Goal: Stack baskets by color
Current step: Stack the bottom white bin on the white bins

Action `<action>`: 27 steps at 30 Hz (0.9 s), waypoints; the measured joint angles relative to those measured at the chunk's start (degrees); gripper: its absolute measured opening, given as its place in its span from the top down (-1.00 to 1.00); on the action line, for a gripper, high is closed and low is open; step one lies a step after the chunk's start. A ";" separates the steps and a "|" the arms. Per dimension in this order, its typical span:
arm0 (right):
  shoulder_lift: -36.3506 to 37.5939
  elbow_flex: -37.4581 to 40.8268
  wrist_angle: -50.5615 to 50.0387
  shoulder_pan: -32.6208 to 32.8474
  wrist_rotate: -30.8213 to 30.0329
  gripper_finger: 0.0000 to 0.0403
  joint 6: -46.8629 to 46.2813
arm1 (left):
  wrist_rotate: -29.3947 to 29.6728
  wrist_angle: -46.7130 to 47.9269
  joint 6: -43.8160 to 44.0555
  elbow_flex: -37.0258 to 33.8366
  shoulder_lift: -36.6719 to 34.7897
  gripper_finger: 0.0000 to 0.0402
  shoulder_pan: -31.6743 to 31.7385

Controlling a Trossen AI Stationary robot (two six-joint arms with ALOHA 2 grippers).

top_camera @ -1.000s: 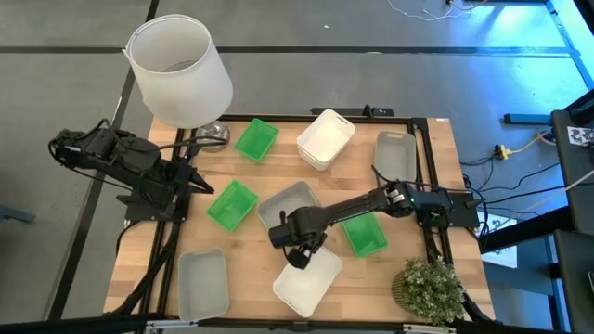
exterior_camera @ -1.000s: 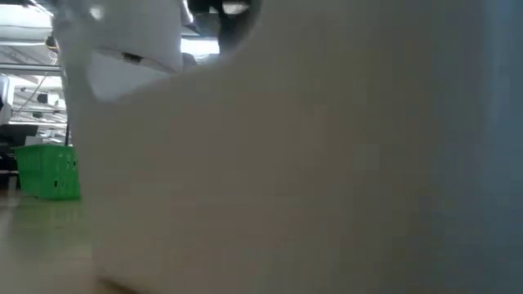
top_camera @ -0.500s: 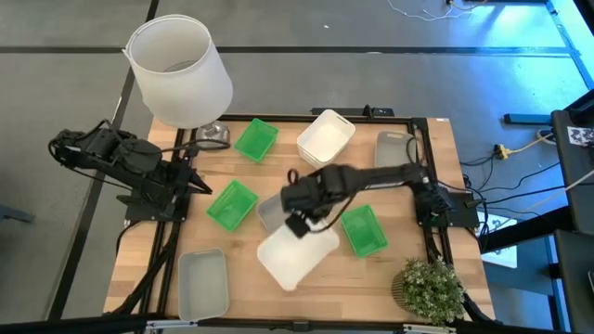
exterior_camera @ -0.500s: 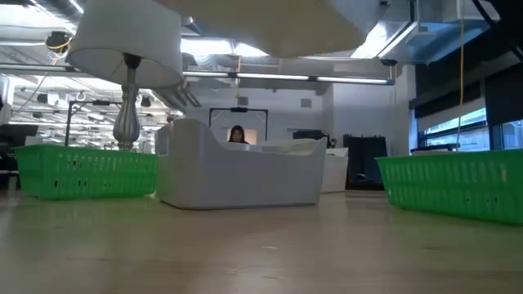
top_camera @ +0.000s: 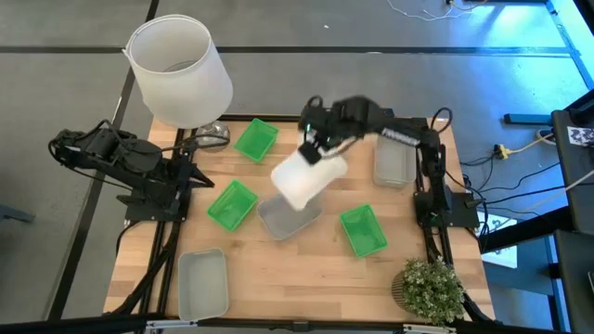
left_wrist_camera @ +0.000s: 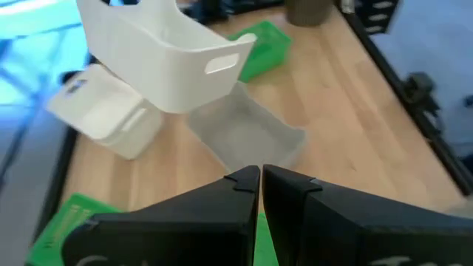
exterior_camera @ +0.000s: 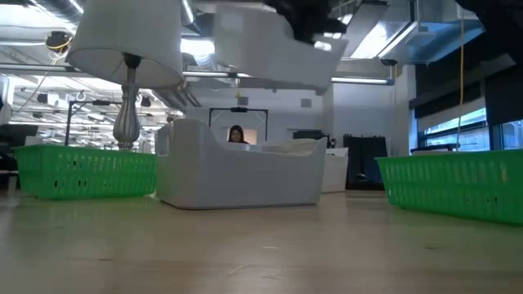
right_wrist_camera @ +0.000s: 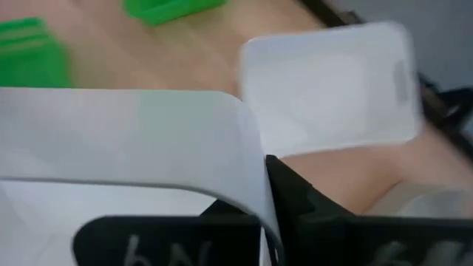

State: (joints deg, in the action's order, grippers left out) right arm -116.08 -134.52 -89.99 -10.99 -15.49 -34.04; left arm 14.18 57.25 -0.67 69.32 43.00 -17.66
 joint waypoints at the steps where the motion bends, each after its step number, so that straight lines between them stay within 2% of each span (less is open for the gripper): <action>1: 0.04 0.00 0.02 -1.99 0.12 1.00 2.95 | 1.42 -0.42 0.00 0.00 0.07 0.94 0.01; 9: 0.04 0.02 1.09 -18.21 0.41 1.00 20.43 | 11.44 -3.37 0.14 0.00 0.61 0.94 0.01; 14: -0.50 0.47 5.23 -25.74 0.36 1.00 26.69 | 16.31 -4.56 1.01 0.00 1.05 0.94 0.01; 20: -1.68 2.87 6.48 -30.38 2.25 1.00 31.03 | 20.09 -4.48 3.66 0.02 1.81 0.94 0.01; 23: -2.21 5.44 7.89 -31.20 5.15 1.00 33.29 | 20.69 -4.46 4.82 0.02 2.41 0.94 0.10; 27: -2.80 9.01 11.22 -31.40 6.08 1.00 34.93 | 21.65 -4.41 5.17 0.02 2.77 0.94 0.12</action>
State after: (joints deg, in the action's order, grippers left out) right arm -118.88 -125.51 -78.78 -42.39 -9.41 0.89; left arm 35.83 52.84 4.51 69.34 45.78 -17.54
